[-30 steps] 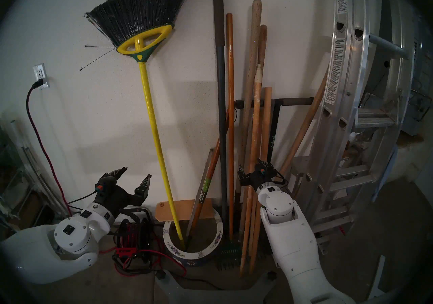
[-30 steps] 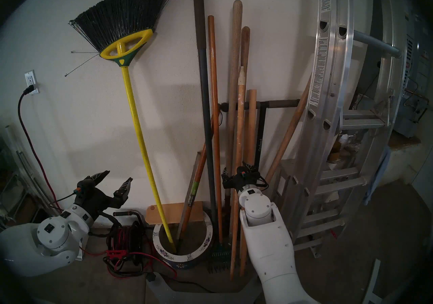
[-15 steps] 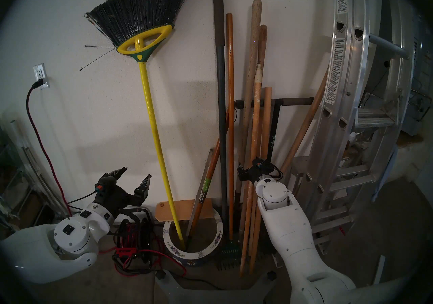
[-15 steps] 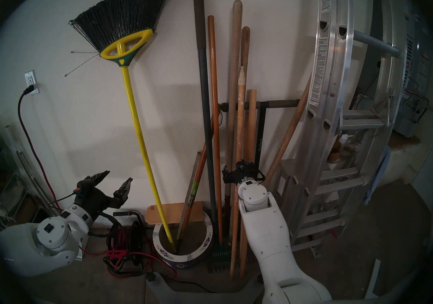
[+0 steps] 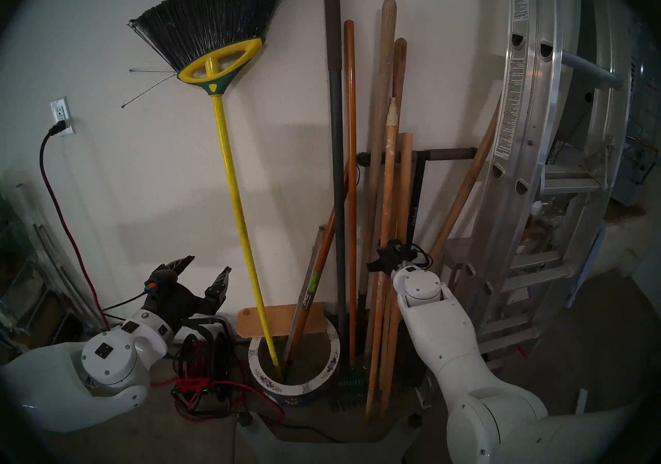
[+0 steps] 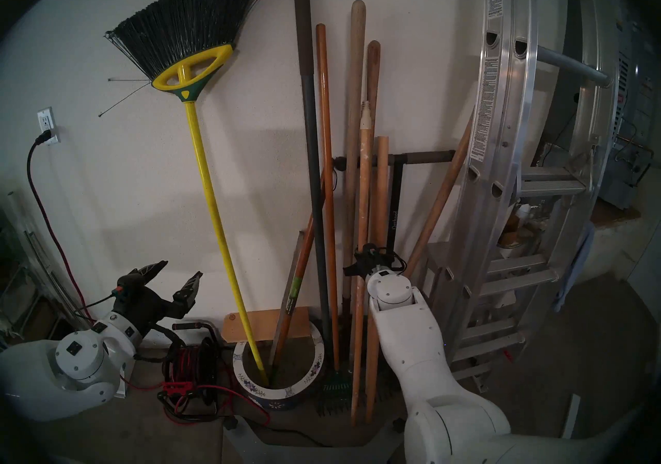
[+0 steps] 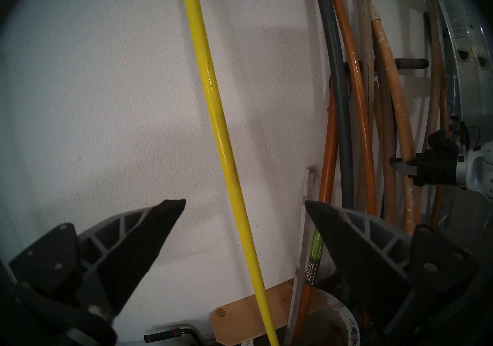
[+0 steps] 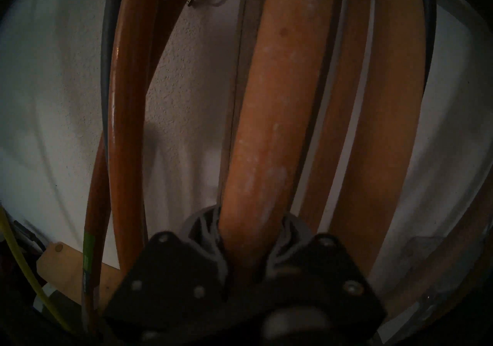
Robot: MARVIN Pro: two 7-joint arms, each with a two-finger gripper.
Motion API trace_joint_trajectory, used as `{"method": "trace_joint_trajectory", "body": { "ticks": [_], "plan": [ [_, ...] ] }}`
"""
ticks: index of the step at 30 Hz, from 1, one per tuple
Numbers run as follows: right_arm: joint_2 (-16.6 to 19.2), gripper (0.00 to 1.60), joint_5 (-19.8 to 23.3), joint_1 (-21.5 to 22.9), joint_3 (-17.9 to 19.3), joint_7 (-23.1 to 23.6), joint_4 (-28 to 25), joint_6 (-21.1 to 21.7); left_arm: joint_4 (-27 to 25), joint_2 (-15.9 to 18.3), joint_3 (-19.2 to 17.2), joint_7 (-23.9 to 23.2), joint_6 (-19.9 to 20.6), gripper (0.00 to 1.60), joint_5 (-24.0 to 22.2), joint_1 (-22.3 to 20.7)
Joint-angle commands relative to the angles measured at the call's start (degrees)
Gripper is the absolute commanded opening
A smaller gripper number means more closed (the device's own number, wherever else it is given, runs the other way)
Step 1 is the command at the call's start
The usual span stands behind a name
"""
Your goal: Put wooden sticks into the pot
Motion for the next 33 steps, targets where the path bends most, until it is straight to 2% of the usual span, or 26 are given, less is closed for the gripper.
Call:
{"method": "trace_joint_trajectory", "body": {
  "ticks": [1,3,5,11,16,24,25,26,27,33],
  "plan": [
    [0.89,0.0,0.46,4.88,0.92,-2.81,6.99,-6.87,-0.63,0.68,-0.5,-0.01,-0.3,1.6,-0.03,0.65],
    [0.92,0.0,0.59,4.94,0.83,-3.24,7.62,-8.93,-0.7,0.86,-0.65,0.02,-0.4,1.6,-0.13,0.87],
    [0.7,0.0,0.98,2.87,0.8,-3.81,4.96,-10.83,-0.77,1.07,-0.82,0.07,-0.52,1.6,-0.24,1.12],
    [0.84,0.0,1.28,-0.43,2.0,-5.66,2.02,-16.99,-0.88,1.43,-1.06,0.14,-0.74,1.6,-0.47,1.51],
    [1.15,0.0,1.48,-3.05,2.94,-6.41,-1.63,-18.26,-0.94,1.7,-1.19,0.21,-0.9,1.6,-0.63,1.75],
    [0.87,0.0,1.67,-6.02,3.36,-6.13,-8.17,-17.89,-0.98,1.97,-1.23,0.3,-1.08,1.6,-0.79,1.9],
    [0.81,0.0,1.73,-5.29,3.09,-5.9,-7.33,-19.5,-0.97,1.96,-1.2,0.29,-1.07,1.6,-0.8,1.86],
    [0.59,0.0,1.7,-6.49,3.04,-5.77,-9.89,-18.26,-0.97,2.0,-1.19,0.3,-1.1,1.6,-0.82,1.87],
    [0.58,0.0,1.74,-5.94,2.98,-5.86,-8.95,-19.08,-0.98,2.02,-1.19,0.31,-1.12,1.6,-0.84,1.88],
    [0.24,0.0,1.68,-7.41,1.96,-5.28,-13.28,-19.57,-0.97,2.14,-1.13,0.33,-1.2,1.6,-0.94,1.86]
  ]
}}
